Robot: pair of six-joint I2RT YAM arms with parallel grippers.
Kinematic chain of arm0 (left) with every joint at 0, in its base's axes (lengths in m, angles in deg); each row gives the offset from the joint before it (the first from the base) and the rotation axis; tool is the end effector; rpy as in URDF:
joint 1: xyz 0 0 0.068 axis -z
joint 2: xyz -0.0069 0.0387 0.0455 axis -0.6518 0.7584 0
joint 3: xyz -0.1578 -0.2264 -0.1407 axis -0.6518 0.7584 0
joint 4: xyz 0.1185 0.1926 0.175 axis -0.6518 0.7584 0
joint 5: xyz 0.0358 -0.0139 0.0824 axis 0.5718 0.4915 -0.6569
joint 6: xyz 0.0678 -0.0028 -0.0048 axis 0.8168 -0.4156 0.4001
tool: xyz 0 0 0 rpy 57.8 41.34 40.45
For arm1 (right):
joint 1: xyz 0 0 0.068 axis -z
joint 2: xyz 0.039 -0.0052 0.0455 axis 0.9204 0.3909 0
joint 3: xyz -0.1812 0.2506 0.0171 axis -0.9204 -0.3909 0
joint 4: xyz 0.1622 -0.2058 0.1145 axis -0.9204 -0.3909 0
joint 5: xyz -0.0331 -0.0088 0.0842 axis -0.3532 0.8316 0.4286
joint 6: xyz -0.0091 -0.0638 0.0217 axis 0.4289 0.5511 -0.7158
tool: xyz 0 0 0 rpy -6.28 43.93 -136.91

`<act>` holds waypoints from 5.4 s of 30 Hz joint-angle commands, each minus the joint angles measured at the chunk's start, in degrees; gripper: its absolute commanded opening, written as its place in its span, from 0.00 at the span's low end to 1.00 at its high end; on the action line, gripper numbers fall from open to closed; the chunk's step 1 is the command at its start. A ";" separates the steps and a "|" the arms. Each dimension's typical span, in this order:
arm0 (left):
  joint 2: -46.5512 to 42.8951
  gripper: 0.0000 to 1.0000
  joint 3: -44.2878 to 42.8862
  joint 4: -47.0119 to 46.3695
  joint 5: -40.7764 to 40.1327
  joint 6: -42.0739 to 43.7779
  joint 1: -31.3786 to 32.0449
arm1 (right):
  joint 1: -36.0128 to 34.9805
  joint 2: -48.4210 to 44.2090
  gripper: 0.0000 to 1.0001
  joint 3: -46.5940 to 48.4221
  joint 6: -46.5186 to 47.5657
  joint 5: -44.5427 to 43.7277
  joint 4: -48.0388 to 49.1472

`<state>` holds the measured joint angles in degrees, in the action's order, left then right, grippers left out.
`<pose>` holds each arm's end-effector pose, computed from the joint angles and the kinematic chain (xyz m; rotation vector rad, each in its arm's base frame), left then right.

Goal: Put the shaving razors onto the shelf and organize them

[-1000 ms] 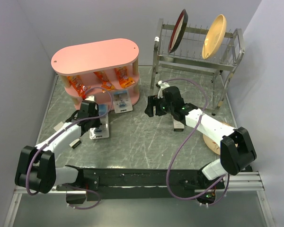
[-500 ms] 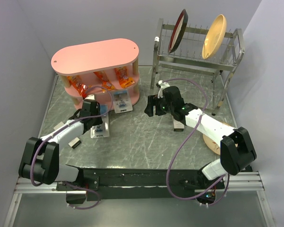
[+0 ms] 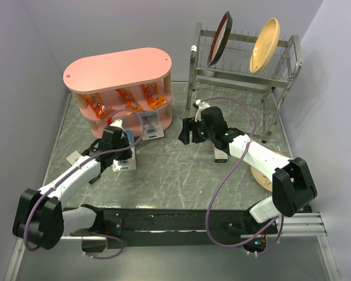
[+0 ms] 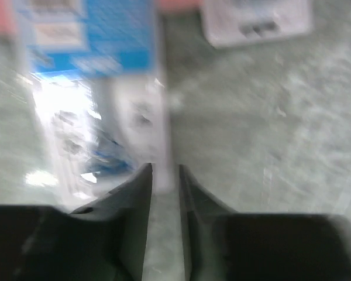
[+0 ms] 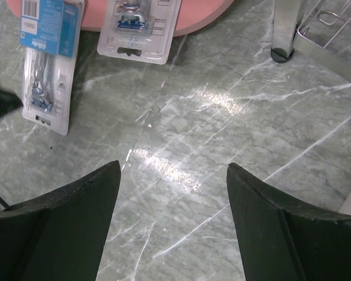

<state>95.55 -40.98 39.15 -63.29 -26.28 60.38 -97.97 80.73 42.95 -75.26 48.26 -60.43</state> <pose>0.2506 -0.0844 0.2285 -0.1883 2.3589 -0.2860 0.3074 0.1963 0.2787 -0.3876 2.1910 0.6707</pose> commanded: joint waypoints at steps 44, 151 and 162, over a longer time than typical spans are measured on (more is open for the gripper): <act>11.92 0.01 3.71 -7.84 -6.17 -12.42 -4.85 | -0.31 0.85 0.80 1.35 -0.23 -0.20 2.14; -5.91 0.01 1.33 8.52 -2.48 62.37 12.74 | -0.04 -5.57 0.80 -3.57 4.52 -2.04 1.00; 5.59 0.01 3.54 -3.96 3.15 75.21 3.77 | -0.04 -3.98 0.80 -2.34 4.51 -1.86 0.74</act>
<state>97.51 -37.18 43.80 -62.27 42.35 66.63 -98.23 76.84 38.45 -71.15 46.68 -60.69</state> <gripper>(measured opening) 0.015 0.798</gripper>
